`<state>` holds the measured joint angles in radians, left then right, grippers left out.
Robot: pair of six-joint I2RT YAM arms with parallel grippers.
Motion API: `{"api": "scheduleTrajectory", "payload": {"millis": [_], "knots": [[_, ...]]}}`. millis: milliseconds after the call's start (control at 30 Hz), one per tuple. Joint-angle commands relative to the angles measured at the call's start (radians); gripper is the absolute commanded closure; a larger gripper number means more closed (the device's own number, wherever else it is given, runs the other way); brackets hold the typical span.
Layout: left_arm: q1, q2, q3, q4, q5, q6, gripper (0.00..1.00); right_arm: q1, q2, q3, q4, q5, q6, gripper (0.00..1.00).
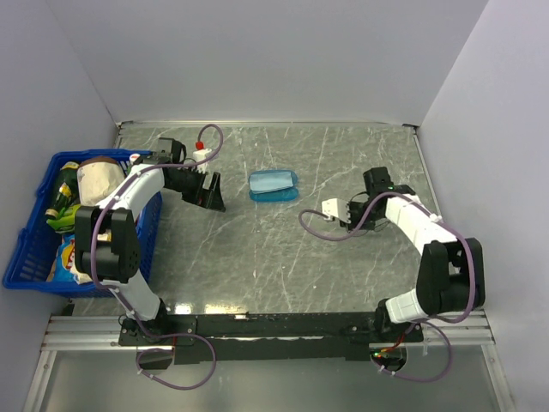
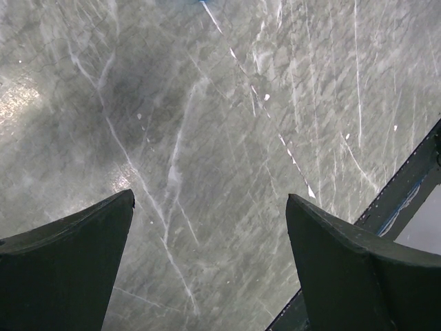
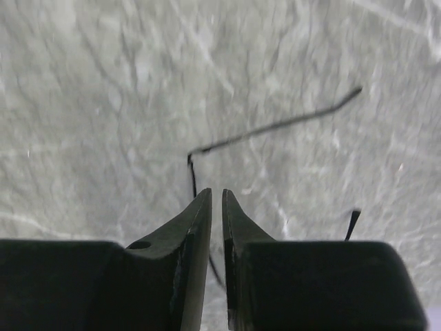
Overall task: Organize the sunglasses
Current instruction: Adjust the sunglasses at the corner of the board, then pick up the sunglasses from the corner of the board.
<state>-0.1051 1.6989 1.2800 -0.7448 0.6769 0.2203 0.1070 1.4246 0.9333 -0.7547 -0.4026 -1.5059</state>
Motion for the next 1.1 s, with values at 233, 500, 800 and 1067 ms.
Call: {"api": "scheduleTrajectory", "payload": {"millis": [233,500,800,1067], "knots": [[0.004,-0.016,-0.007,0.018,0.043,0.007,0.03,0.034,0.027,0.136,-0.009,-0.022,0.125,0.59],[0.004,-0.013,-0.007,0.016,0.039,0.010,0.03,-0.073,-0.020,0.111,-0.120,0.037,-0.082,0.48],[0.004,-0.027,-0.018,0.032,0.032,-0.002,0.04,-0.145,0.020,0.067,-0.098,0.073,-0.128,0.48],[0.004,-0.024,-0.018,0.035,0.021,-0.006,0.04,-0.150,0.100,0.071,-0.087,0.094,-0.120,0.52]]}}
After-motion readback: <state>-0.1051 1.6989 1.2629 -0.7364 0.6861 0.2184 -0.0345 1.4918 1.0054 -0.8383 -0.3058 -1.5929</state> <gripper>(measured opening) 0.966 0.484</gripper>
